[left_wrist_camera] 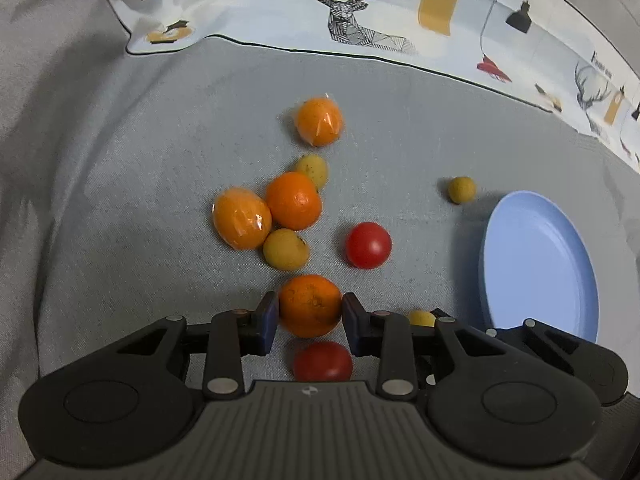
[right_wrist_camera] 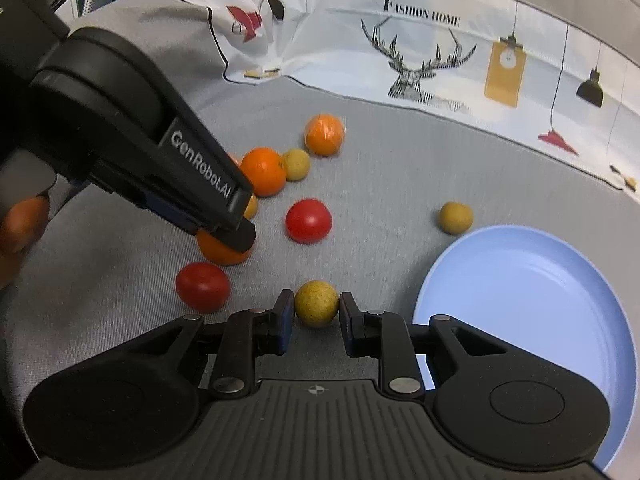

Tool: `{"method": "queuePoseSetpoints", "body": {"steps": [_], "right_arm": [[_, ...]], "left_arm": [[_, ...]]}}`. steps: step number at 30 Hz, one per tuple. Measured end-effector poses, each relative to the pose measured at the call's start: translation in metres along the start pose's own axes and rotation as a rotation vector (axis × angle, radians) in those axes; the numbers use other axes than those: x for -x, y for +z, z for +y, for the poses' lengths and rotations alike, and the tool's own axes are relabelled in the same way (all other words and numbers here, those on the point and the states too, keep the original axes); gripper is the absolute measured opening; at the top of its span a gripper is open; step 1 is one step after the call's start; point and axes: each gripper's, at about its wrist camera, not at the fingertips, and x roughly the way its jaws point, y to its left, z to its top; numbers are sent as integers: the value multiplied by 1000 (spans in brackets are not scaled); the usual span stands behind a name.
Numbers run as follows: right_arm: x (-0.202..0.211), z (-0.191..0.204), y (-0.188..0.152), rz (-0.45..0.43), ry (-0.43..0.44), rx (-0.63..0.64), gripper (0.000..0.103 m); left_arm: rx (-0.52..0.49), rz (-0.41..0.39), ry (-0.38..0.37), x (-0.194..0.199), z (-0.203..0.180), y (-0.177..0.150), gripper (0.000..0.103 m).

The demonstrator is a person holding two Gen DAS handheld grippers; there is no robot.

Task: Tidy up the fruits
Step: 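Close the left tool on the orange while the right tool grips the yellow fruit, then carry the orange in the left tool while the right tool carries the yellow fruit over the plate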

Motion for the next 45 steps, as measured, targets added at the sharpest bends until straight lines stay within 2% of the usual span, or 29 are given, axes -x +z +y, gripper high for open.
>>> {"method": "queuePoseSetpoints", "body": {"steps": [14,26,33,36,38,40,41,45], "right_arm": [[4,0,-2,-15,-8,-1,25],[49,-25,5,-168,-44,-52,25],[99,-67,18,-260,-123,-70,25],[107,-94,11,-266,-178,-141,25],[104,-114,-5,-255,-210,-243,25],[95,-128,-19,-179,-232,-320,25],[94,-134,-21,-170,-250,-354,25],[99,-151,-24,-179,-270,-419,25]], "left_arm": [[-17,-37,11,5,-3,0,37],[-7,-155,9,30,-1,2,37],[-32,-188,2,37,-8,0,37],[-42,-198,-1,39,-10,-1,37],[-39,-202,-4,40,-10,-1,37],[-38,-204,-5,41,-10,-1,37],[-38,-205,-8,41,-10,-2,37],[-48,-215,-13,44,-13,-3,37]]}}
